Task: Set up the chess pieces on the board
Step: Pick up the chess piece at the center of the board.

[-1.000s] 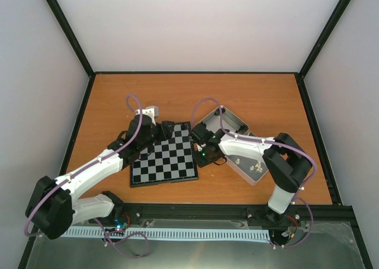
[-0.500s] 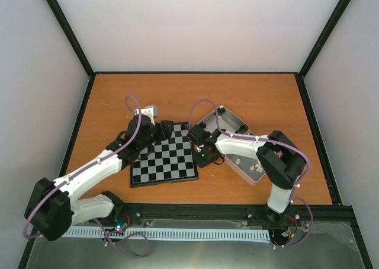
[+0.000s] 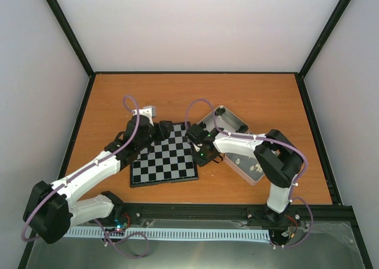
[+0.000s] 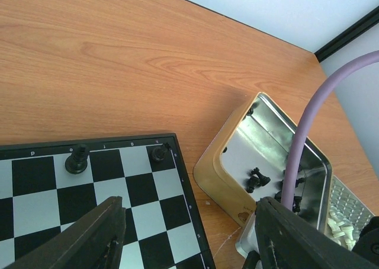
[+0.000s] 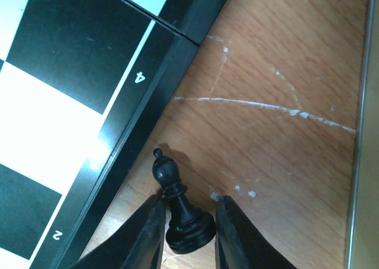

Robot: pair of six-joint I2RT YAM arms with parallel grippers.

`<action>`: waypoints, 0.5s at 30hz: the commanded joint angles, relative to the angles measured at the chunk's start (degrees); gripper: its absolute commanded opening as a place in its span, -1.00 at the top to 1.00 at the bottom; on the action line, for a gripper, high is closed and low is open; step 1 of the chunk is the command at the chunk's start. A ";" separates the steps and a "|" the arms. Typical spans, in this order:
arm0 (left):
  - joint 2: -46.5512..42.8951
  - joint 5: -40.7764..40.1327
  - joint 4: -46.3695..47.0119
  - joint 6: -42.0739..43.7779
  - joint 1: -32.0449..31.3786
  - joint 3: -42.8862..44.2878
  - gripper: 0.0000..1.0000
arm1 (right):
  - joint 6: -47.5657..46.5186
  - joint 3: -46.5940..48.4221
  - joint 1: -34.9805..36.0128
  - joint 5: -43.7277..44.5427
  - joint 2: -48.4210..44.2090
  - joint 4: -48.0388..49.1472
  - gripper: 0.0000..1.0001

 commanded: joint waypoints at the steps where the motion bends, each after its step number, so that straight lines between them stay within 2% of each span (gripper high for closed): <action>1: -0.97 -0.69 -0.50 0.82 0.56 -0.14 -0.22 | -0.86 -0.87 0.47 -0.38 -0.30 -0.46 0.54; 5: -1.21 0.03 -0.74 0.46 0.57 -0.26 -0.23 | 0.13 -2.03 0.47 1.27 -1.54 1.16 0.66; 9: -1.88 2.58 -1.03 -0.33 0.57 -1.19 -0.24 | 1.55 -4.30 0.47 3.94 -4.71 4.82 0.68; 15: -2.91 16.58 2.94 -0.57 0.57 -4.02 -0.43 | 1.86 -9.73 0.47 4.10 -14.79 14.61 0.69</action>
